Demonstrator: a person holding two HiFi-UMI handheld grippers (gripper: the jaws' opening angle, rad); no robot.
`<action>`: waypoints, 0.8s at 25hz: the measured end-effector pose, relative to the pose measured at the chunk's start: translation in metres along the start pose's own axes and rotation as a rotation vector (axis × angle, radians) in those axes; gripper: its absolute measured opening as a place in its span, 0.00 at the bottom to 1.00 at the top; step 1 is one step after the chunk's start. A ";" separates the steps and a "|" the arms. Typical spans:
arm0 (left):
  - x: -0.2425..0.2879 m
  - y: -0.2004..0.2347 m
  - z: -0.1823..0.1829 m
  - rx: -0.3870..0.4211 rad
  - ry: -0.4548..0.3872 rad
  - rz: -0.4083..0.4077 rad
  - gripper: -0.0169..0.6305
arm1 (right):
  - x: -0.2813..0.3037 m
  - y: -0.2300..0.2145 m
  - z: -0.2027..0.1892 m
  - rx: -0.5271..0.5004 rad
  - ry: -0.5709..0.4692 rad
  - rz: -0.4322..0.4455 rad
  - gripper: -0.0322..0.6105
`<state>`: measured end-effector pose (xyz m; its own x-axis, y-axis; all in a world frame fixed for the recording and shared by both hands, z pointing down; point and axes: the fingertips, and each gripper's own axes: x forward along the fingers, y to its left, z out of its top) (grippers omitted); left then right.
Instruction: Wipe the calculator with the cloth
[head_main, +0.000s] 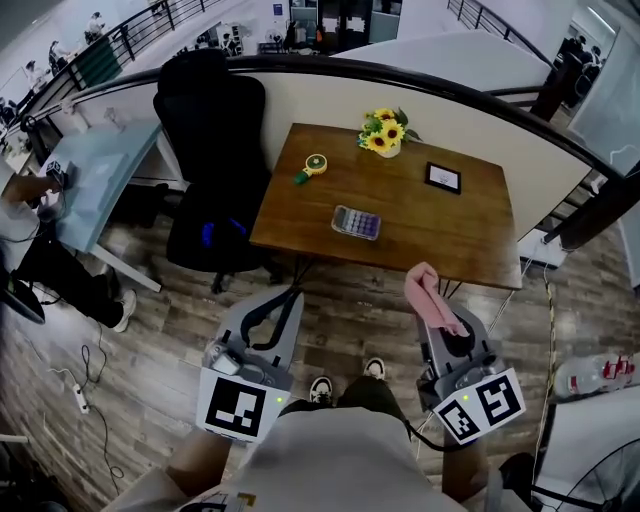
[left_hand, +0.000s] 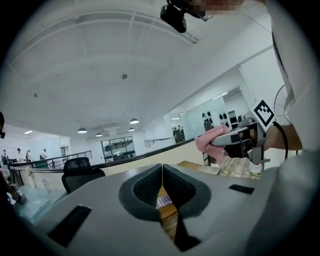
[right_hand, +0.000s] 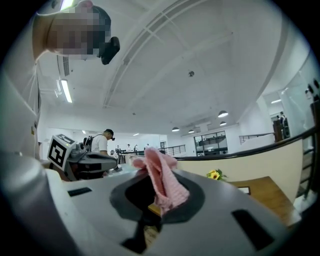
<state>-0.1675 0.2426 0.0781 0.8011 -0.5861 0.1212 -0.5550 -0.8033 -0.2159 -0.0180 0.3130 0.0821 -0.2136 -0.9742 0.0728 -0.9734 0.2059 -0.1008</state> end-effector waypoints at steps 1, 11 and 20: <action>0.005 0.003 -0.002 0.004 0.001 -0.001 0.04 | 0.006 -0.004 0.000 0.003 -0.002 -0.001 0.09; 0.081 0.035 -0.014 -0.006 0.022 0.030 0.04 | 0.079 -0.066 -0.015 0.032 0.046 0.060 0.09; 0.189 0.065 -0.035 -0.041 0.118 0.107 0.04 | 0.173 -0.156 -0.024 0.085 0.116 0.176 0.09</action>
<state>-0.0600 0.0765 0.1205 0.7063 -0.6753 0.2126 -0.6468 -0.7376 -0.1940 0.0945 0.1150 0.1342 -0.3926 -0.9057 0.1598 -0.9108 0.3587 -0.2046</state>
